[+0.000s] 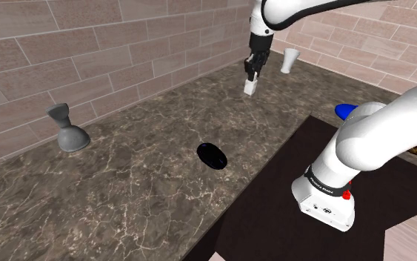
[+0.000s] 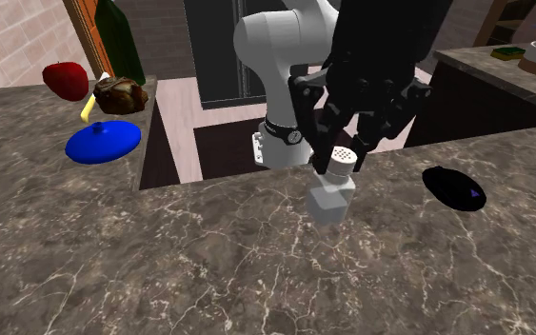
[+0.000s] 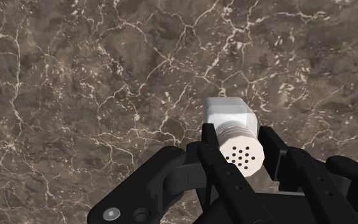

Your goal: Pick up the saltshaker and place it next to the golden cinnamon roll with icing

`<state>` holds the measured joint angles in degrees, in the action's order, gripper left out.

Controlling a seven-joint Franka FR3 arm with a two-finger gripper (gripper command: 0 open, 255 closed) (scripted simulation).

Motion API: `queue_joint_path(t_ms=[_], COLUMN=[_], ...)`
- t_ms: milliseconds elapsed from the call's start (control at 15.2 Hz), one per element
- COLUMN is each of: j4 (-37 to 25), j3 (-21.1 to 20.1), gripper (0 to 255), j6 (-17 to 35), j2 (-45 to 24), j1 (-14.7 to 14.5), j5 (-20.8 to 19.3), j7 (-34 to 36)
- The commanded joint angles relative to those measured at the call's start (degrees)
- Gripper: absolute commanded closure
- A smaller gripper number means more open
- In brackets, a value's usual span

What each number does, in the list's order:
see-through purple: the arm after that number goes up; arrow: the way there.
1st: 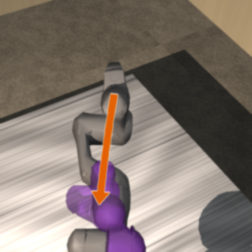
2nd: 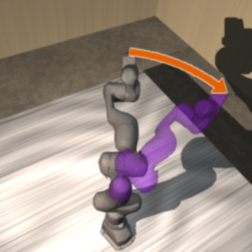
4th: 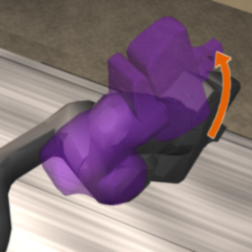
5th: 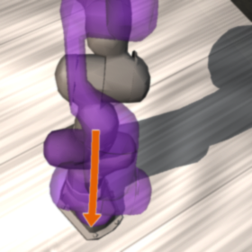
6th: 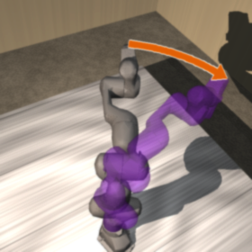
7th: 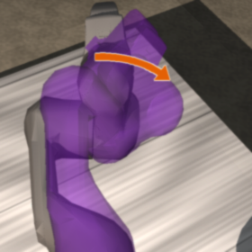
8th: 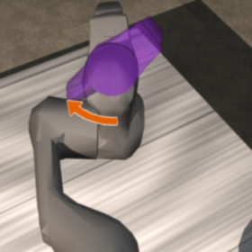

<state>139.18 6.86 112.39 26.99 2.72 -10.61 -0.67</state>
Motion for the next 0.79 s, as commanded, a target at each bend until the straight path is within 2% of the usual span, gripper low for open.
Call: queue_joint_path(t_ms=[0,528,726], j4=[-1.2,-6.8,-4.7], j3=[-0.1,-0.5,1.0], gripper=[255,255,255], j6=[-1.6,-7.9,-8.5], j2=[0.3,1.1,4.2], j1=[0.0,-0.2,0.9], j5=[0.1,0.6,-0.5], j7=[-0.2,-0.9,-2.9])
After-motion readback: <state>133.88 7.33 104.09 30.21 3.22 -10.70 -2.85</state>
